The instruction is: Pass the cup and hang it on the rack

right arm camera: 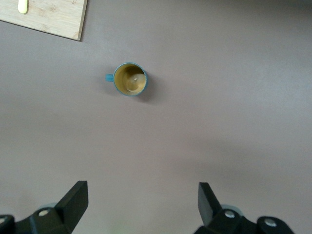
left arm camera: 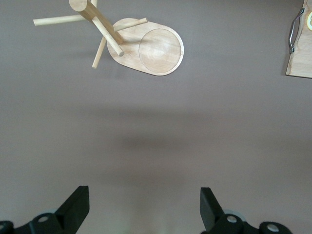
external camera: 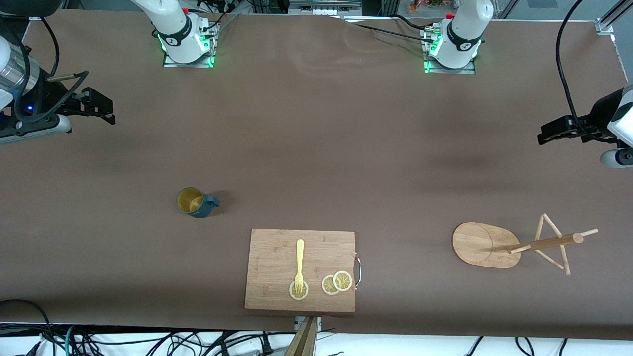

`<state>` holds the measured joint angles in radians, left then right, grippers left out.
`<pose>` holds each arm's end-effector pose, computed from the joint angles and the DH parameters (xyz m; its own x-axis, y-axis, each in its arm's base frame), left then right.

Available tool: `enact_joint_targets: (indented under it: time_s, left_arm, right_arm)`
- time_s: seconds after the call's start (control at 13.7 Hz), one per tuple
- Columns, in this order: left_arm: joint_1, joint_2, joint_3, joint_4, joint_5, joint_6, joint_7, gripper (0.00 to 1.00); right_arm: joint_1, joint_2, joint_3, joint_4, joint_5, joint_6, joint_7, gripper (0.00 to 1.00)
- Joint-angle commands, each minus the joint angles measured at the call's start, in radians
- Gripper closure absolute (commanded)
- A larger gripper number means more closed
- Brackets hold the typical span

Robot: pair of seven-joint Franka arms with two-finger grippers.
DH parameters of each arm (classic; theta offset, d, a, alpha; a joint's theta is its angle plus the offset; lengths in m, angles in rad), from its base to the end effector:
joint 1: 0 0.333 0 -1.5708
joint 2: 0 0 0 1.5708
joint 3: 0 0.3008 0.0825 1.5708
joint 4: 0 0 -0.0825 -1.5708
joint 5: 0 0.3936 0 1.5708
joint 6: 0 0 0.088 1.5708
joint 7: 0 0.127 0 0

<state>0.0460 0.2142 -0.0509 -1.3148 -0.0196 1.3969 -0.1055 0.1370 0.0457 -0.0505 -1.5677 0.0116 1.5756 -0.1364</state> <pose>0.6048 -0.0024 0.5710 0.9863 0.0968 -0.1338 0.0999 -0.9949 0.0164 0.5737 0.0518 0.5652 0.9746 0.2209 -0.0361 0.2205 -0.9753 -0.0143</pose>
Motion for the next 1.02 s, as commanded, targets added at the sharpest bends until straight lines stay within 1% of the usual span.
enact_joint_targets:
  time_s: [0.0, 0.51, 0.66, 0.95]
  left_arm:
    - [0.002, 0.016, 0.003, 0.034, -0.025, -0.007, 0.013, 0.0]
    - [0.005, 0.019, 0.003, 0.035, -0.025, -0.007, 0.013, 0.0]
    - [0.005, 0.019, 0.003, 0.035, -0.025, -0.007, 0.013, 0.0]
    - [0.005, 0.019, 0.003, 0.034, -0.025, -0.007, 0.013, 0.0]
  right_arm:
    - [0.001, 0.005, 0.001, 0.026, -0.002, -0.026, 0.012, 0.0]
    - [0.001, 0.006, -0.002, 0.024, -0.001, -0.029, -0.002, 0.0]
    - [0.0, 0.008, -0.005, 0.021, -0.001, -0.055, 0.0, 0.0]
    - [0.0, 0.003, -0.005, 0.02, -0.001, -0.063, 0.001, 0.0]
